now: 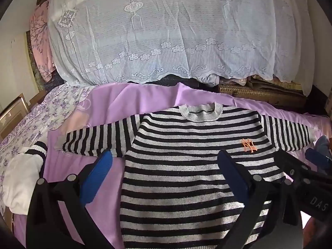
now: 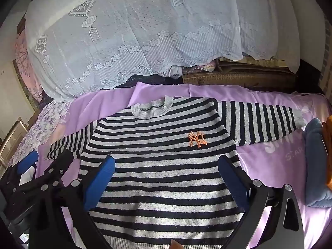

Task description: Fold small clothes

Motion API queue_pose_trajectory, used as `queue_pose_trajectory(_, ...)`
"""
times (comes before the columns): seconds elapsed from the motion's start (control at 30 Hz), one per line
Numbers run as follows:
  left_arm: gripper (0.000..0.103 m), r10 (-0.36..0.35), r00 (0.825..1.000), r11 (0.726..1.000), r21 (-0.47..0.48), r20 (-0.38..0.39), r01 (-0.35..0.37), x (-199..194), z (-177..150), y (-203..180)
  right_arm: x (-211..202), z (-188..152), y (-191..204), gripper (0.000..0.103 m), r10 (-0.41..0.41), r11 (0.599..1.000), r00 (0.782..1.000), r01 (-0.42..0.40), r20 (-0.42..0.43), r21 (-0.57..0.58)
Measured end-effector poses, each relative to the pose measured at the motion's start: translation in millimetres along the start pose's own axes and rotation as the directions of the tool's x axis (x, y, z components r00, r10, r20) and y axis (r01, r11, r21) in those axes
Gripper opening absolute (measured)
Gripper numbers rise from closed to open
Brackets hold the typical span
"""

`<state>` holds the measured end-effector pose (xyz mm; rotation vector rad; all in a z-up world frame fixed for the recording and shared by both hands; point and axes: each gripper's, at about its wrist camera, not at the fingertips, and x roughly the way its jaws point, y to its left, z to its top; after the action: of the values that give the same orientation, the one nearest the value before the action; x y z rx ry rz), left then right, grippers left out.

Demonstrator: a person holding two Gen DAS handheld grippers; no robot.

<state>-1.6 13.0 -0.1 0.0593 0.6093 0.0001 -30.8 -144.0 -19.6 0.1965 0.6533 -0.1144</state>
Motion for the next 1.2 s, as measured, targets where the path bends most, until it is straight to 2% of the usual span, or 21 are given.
queue_pose_trajectory(1.2,0.099,-0.004,1.0,1.0,-0.008,-0.002,0.004,0.5,0.6,1.7,-0.4,0.5,-2.1,0.1,0.007,1.0,1.0,-0.007,0.001,0.007)
